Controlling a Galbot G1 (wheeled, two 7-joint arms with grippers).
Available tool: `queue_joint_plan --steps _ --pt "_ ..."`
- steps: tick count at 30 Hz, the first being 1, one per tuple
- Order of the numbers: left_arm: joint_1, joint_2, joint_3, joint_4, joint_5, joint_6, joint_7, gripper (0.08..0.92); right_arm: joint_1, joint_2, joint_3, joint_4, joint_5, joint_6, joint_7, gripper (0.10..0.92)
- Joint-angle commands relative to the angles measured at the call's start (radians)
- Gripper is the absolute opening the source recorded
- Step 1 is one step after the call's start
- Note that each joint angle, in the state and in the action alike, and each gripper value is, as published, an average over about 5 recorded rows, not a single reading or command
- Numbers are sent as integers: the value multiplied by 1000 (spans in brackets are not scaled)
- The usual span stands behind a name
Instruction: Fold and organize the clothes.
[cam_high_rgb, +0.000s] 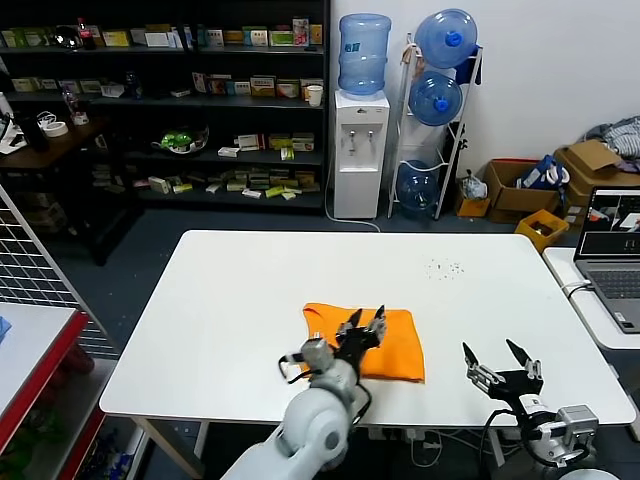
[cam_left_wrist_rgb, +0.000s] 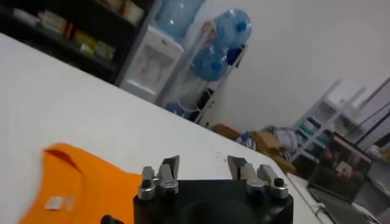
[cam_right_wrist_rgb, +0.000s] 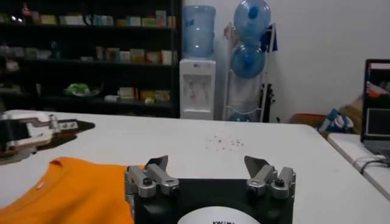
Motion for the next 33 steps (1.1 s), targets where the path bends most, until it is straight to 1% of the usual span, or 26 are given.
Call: queue_joint_plan --steps 1,3,6,9,11,14,24,33 --pt "587 172 -435 -190 406 -377 454 631 7 40 -31 -107 -96 212 -138 823" --pt "650 152 -501 -194 432 -457 507 692 8 70 -24 -140 -141 280 -153 823" --pt "707 99 -587 -200 448 -534 562 772 6 110 8 -173 -160 350 -171 823" --pt "740 38 -657 -205 448 -584 596 814 -7 138 48 -184 -164 389 -203 823" --pt "754 7 -693 -200 447 -610 611 820 -18 154 64 -184 -156 412 -222 823" --pt "765 -10 -725 -180 446 -642 624 822 -29 183 72 -186 -156 448 -235 823" --pt "760 -11 -776 -125 408 -694 690 823 -39 273 82 -213 -234 562 -239 823" --pt "758 -7 -756 -110 400 -700 694 823 -36 295 83 -222 -243 579 -245 823"
